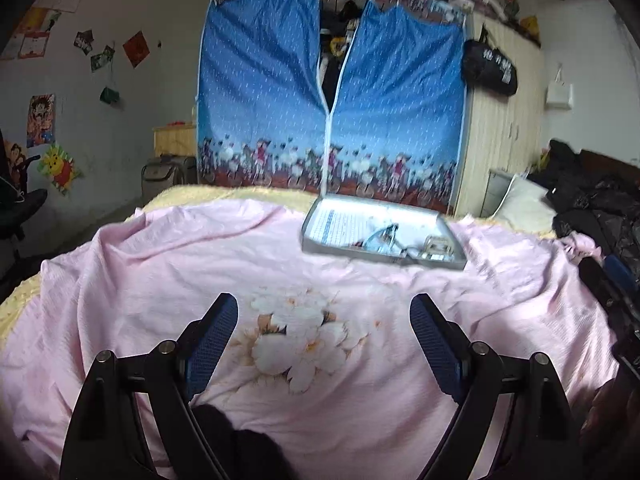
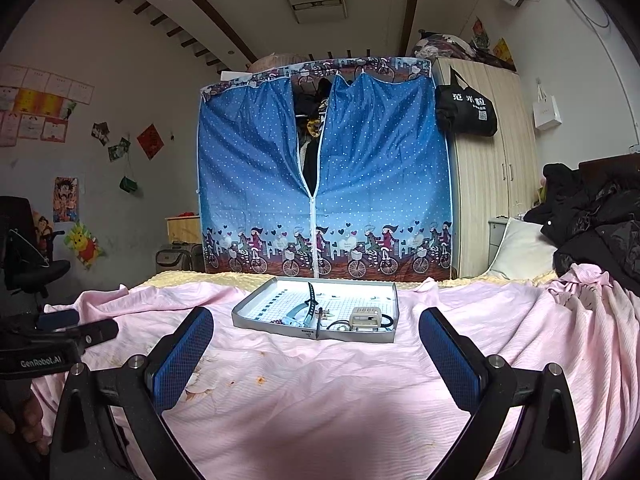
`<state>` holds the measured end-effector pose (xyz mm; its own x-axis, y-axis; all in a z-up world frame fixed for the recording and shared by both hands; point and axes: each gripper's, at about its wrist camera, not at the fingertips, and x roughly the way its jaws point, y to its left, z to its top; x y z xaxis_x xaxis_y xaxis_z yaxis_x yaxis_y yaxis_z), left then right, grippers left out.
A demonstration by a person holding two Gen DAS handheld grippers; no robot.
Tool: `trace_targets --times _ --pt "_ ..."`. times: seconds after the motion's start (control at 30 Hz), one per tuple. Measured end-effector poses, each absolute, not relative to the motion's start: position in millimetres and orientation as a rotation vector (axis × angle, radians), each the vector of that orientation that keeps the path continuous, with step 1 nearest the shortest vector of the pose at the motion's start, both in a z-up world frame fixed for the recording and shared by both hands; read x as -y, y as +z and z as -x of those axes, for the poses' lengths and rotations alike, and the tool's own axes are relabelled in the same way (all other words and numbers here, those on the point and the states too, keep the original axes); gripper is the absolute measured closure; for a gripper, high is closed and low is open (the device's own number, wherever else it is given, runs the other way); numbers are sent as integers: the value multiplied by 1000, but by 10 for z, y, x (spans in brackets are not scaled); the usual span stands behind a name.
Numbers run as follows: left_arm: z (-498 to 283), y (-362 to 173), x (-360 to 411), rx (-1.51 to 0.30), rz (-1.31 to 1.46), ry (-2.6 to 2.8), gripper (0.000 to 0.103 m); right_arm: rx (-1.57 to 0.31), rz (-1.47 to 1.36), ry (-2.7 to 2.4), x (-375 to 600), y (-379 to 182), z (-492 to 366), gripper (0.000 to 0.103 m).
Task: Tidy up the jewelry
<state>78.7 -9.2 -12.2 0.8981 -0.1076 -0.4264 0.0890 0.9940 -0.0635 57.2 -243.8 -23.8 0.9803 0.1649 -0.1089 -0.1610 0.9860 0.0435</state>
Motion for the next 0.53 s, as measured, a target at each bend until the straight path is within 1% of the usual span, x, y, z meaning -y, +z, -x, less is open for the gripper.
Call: trace_targets --times 0.53 --pt "-725 -158 191 -410 -48 -81 19 -115 -32 165 2424 -252 -571 0"
